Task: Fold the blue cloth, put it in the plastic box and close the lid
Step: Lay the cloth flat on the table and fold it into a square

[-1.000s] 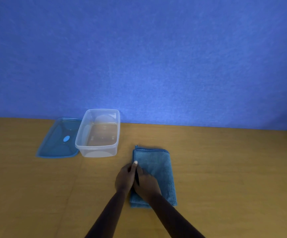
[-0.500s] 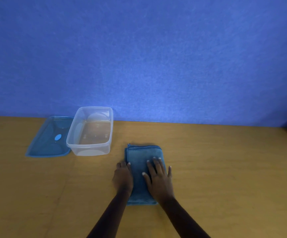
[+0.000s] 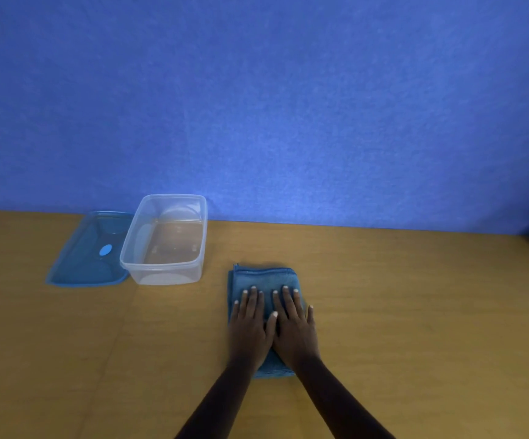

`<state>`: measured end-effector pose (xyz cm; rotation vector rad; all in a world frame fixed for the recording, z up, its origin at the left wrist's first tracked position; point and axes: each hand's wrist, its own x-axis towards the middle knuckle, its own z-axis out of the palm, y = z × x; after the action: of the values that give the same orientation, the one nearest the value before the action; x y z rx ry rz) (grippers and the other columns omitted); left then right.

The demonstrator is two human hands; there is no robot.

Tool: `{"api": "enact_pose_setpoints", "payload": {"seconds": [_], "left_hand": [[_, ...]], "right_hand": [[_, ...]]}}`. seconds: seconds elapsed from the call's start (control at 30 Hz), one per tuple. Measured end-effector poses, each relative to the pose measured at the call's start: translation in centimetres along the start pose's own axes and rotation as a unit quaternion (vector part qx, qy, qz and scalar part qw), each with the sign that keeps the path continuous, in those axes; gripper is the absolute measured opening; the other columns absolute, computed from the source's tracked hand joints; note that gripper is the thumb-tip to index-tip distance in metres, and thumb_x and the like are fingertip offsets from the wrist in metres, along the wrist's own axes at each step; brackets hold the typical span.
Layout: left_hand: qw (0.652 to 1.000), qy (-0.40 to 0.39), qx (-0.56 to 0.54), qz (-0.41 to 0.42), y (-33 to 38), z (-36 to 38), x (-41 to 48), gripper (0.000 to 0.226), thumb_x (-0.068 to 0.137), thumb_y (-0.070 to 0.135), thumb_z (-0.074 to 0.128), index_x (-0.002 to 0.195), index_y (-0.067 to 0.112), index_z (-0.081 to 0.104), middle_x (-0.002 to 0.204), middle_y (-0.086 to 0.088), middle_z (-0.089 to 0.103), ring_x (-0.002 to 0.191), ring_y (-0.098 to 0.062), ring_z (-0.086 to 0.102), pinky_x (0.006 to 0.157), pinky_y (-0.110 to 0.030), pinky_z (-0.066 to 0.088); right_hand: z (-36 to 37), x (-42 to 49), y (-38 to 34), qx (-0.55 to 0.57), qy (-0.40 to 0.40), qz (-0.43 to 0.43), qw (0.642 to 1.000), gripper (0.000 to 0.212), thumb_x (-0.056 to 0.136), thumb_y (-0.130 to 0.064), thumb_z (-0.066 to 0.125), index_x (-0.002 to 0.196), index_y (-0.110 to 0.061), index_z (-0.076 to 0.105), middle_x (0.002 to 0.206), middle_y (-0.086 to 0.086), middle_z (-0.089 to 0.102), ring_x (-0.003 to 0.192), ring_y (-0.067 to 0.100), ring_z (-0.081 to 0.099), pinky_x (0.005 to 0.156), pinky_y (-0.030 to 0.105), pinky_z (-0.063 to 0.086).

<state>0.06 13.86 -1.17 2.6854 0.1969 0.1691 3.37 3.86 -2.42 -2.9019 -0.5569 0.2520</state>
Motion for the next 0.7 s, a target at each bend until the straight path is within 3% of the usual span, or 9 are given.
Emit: {"api": "enact_pose_setpoints", "payload": {"seconds": [0.07,0.23,0.3,0.37,0.4,0.53,0.7], "left_hand": [[1.0,-0.015,-0.001,-0.012,-1.2,0.9,0.1,0.055,0.099,0.034,0.033,0.147,0.013,0.019,0.159,-0.006,0.016,0.148,-0.023,0.008,0.122,-0.04,0.005],[0.999,-0.032,0.015,-0.01,-1.6,0.8,0.3,0.052,0.1,0.032,0.025,0.148,0.019,0.011,0.16,0.0,0.007,0.149,-0.019,0.0,0.122,-0.04,0.002],[1.0,-0.015,0.016,-0.012,-1.4,0.4,0.2,0.049,0.099,0.028,0.029,0.146,0.017,0.023,0.158,-0.004,0.019,0.147,-0.025,0.013,0.12,-0.046,0.013],[0.999,0.026,0.029,-0.008,-1.2,0.1,0.1,0.045,0.095,0.025,0.035,0.136,0.013,0.046,0.147,-0.009,0.043,0.136,-0.031,0.039,0.109,-0.054,0.034],[0.999,0.041,0.025,-0.007,-1.2,0.1,0.0,0.043,0.094,0.024,0.036,0.135,0.013,0.048,0.146,-0.01,0.044,0.135,-0.033,0.041,0.107,-0.055,0.035],[0.997,0.001,-0.019,-0.071,-2.1,0.9,0.1,0.052,0.1,0.026,0.032,0.148,0.017,0.014,0.159,-0.006,0.007,0.148,-0.03,0.006,0.12,-0.045,0.01],[0.995,-0.001,-0.014,-0.099,-2.0,0.7,0.0,0.056,0.101,0.03,0.025,0.149,0.014,0.001,0.161,-0.004,-0.001,0.149,-0.022,0.005,0.121,-0.035,0.011]], "right_hand": [[0.1,0.0,0.1,0.004,0.004,-0.002,1.0,0.06,0.099,-0.041,0.021,0.149,-0.022,-0.007,0.16,0.002,-0.013,0.146,0.021,-0.017,0.12,0.046,0.0],[0.4,0.0,0.3,0.01,0.011,-0.003,1.0,0.063,0.097,-0.047,0.021,0.149,-0.023,-0.005,0.16,0.002,-0.011,0.14,0.018,-0.023,0.12,0.043,0.001],[0.5,0.0,0.3,0.02,0.013,-0.002,1.0,0.064,0.097,-0.049,0.022,0.149,-0.023,-0.005,0.16,0.002,-0.01,0.142,0.018,-0.021,0.12,0.042,0.001],[0.5,0.0,0.4,0.03,0.013,0.001,0.999,0.065,0.096,-0.05,0.022,0.149,-0.024,-0.004,0.16,0.0,-0.01,0.146,0.018,-0.015,0.12,0.041,0.003],[0.6,0.0,0.4,0.034,0.012,0.001,0.999,0.066,0.096,-0.051,0.023,0.149,-0.024,-0.004,0.16,0.0,-0.009,0.147,0.018,-0.013,0.12,0.041,0.003],[0.4,0.1,0.6,0.05,0.014,-0.003,0.999,0.066,0.095,-0.051,0.025,0.15,-0.025,-0.001,0.161,-0.002,-0.008,0.148,0.017,-0.011,0.12,0.039,0.004],[-0.1,-0.2,1.0,0.119,0.022,0.003,0.993,0.068,0.095,-0.05,0.033,0.15,-0.026,0.001,0.161,-0.005,-0.006,0.148,0.018,-0.009,0.12,0.034,0.006]]}}
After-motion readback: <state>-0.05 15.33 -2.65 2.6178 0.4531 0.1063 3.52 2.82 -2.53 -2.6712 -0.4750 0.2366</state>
